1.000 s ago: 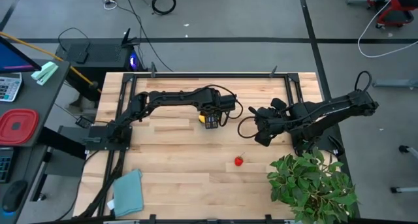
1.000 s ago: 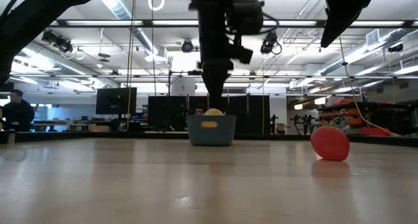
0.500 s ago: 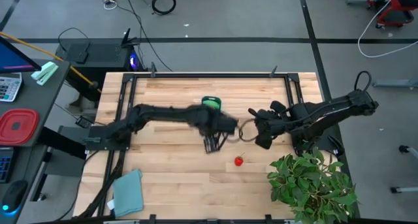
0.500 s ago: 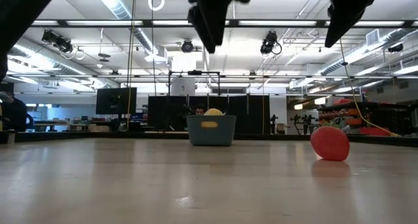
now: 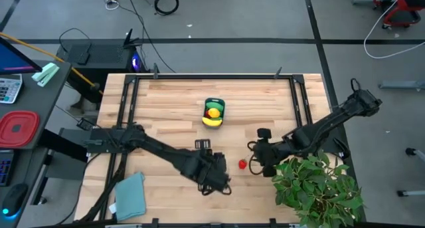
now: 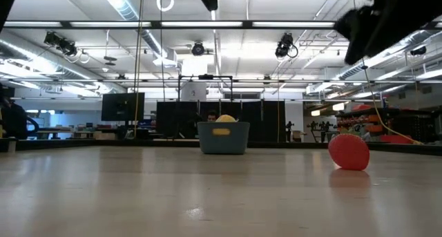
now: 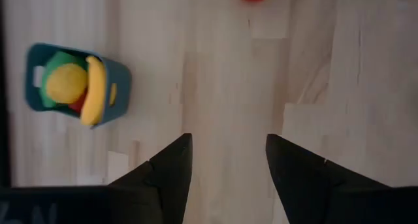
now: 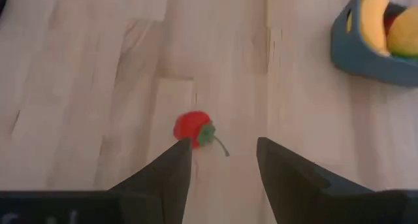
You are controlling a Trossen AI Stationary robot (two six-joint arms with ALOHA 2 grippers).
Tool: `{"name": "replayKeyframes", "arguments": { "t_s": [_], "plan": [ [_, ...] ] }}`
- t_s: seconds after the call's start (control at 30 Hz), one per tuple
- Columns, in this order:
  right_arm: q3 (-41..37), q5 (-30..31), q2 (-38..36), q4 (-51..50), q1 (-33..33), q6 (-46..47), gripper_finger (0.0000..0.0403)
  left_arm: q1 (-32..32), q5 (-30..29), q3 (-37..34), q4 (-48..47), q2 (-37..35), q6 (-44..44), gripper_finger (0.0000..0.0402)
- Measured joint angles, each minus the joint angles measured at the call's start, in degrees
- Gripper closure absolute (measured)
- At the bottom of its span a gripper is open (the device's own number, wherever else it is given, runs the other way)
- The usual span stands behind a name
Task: Pick and placing Produce into tupperware
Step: Put the red strawberry into the blue bin
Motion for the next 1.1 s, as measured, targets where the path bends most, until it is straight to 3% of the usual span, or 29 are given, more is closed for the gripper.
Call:
{"name": "replayKeyframes", "arguments": {
  "t_s": [0.13,0.23,0.4,0.73,1.1],
  "plan": [
    [-4.5,0.6,2.4,9.9,-1.2,17.2,0.0222,-1.4,-5.8,0.0,0.4,0.2,-7.6,0.0209],
    [-4.9,0.3,4.5,9.8,-1.7,28.6,0.0222,-1.4,-9.4,-0.2,0.4,0.9,-13.0,0.0212],
    [-4.9,-1.3,8.0,9.8,-1.5,29.0,0.0214,-0.5,-14.1,-3.5,1.9,0.9,-18.9,0.0213],
    [-4.9,-2.5,13.4,9.4,-1.6,30.6,0.0164,0.7,-14.5,-14.4,5.7,0.9,-30.3,0.0231],
    [-4.8,-5.2,13.4,10.5,-1.5,40.5,0.0149,1.3,-14.3,-24.5,10.9,0.9,-31.9,0.0241]
  ]
}}
